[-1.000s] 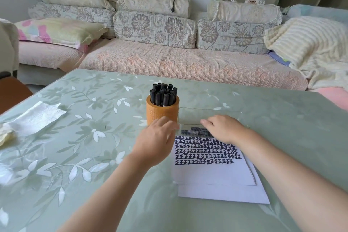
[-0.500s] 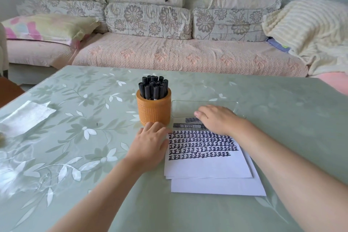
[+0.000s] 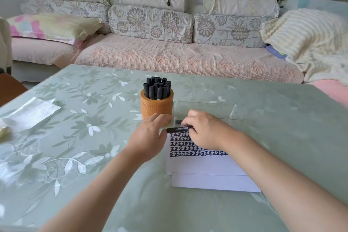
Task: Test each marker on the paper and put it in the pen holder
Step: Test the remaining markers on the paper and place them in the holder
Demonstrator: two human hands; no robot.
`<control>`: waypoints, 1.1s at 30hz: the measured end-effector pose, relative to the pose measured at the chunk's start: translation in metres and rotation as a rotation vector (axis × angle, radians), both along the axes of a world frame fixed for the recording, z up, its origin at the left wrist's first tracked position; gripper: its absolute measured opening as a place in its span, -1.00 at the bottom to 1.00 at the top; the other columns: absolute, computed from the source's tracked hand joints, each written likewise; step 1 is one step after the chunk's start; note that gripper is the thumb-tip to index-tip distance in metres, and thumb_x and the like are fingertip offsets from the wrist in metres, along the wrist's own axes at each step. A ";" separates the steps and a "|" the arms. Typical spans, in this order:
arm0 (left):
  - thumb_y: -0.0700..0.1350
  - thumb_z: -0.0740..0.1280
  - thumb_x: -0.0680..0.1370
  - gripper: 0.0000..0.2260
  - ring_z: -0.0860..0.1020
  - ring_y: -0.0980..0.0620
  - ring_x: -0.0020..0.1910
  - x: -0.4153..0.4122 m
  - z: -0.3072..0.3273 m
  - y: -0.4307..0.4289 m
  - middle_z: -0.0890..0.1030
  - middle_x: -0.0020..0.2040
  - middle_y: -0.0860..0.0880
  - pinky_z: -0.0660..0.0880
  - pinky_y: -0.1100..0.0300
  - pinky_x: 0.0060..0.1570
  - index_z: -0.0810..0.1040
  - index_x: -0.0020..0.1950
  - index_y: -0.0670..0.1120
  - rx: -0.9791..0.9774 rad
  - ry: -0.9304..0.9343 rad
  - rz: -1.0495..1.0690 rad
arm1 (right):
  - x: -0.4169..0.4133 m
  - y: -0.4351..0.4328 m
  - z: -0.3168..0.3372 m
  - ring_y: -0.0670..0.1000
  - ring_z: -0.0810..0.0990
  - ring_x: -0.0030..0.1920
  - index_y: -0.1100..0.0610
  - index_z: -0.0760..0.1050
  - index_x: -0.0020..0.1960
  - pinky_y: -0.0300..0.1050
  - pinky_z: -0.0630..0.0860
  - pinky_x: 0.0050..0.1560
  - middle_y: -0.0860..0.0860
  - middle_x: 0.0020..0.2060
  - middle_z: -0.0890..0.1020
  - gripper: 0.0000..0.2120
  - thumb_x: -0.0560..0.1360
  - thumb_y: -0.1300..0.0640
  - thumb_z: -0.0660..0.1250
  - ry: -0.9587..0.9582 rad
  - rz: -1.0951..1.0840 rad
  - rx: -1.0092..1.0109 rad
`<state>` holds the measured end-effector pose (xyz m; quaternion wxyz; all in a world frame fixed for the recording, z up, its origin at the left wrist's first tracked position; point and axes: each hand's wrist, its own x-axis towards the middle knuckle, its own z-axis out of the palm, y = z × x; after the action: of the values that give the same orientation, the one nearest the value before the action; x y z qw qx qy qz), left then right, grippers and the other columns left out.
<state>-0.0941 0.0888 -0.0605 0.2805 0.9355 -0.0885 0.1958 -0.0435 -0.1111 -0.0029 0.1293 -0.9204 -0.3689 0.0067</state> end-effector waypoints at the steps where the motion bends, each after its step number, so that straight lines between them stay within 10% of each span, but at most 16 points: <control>1: -0.23 0.24 0.49 -0.63 0.52 0.08 0.14 -0.002 0.001 0.000 0.53 0.12 0.11 0.53 0.07 0.03 0.47 0.26 0.05 0.005 -0.007 -0.031 | -0.003 -0.001 -0.001 0.00 0.48 0.08 0.03 0.57 0.22 -0.12 0.41 0.12 -0.03 0.04 0.49 -0.67 0.54 0.20 0.16 0.023 -0.013 0.016; 11: -0.06 0.29 0.58 -0.85 0.49 0.07 -0.06 -0.012 0.014 -0.009 0.49 -0.07 0.13 0.46 0.13 -0.17 0.56 0.13 0.04 0.080 -0.084 -0.088 | -0.023 -0.011 -0.008 -0.28 0.52 -0.20 -0.03 0.61 0.00 -0.47 0.37 -0.14 -0.14 -0.16 0.59 -0.79 0.40 0.19 0.43 0.169 -0.216 0.421; 20: 0.09 0.21 0.57 -0.81 0.43 0.11 -0.14 -0.019 0.017 -0.022 0.42 -0.17 0.18 0.46 0.13 -0.24 0.55 0.00 0.05 0.057 -0.107 -0.131 | -0.027 -0.006 0.001 -0.05 0.49 -0.34 0.15 0.64 -0.05 -0.18 0.40 -0.39 -0.04 -0.34 0.59 -0.90 0.44 0.18 0.50 0.702 -0.468 1.160; 26: 0.23 0.05 0.57 -0.63 0.43 0.12 -0.21 -0.026 0.018 -0.034 0.44 -0.29 0.15 0.43 0.13 -0.28 0.56 -0.12 0.09 0.105 -0.052 -0.189 | -0.029 0.000 -0.002 0.05 0.63 -0.32 0.11 0.52 0.05 -0.04 0.56 -0.26 0.05 -0.28 0.64 -0.81 0.66 0.07 0.16 0.694 -0.361 1.034; 33: -0.04 0.31 0.56 -0.85 0.48 0.10 -0.03 -0.019 0.027 -0.018 0.49 -0.01 0.12 0.46 0.23 -0.16 0.50 0.11 0.00 0.051 -0.210 -0.019 | -0.027 -0.012 -0.007 -0.06 0.41 -0.38 -0.10 0.51 0.01 -0.12 0.30 -0.34 -0.08 -0.39 0.45 -0.84 0.63 -0.02 0.16 0.363 -0.257 0.278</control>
<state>-0.1133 0.0712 -0.0331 0.2478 0.9157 -0.1312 0.2878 -0.0706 -0.1230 -0.0099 0.3183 -0.9169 -0.2171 0.1043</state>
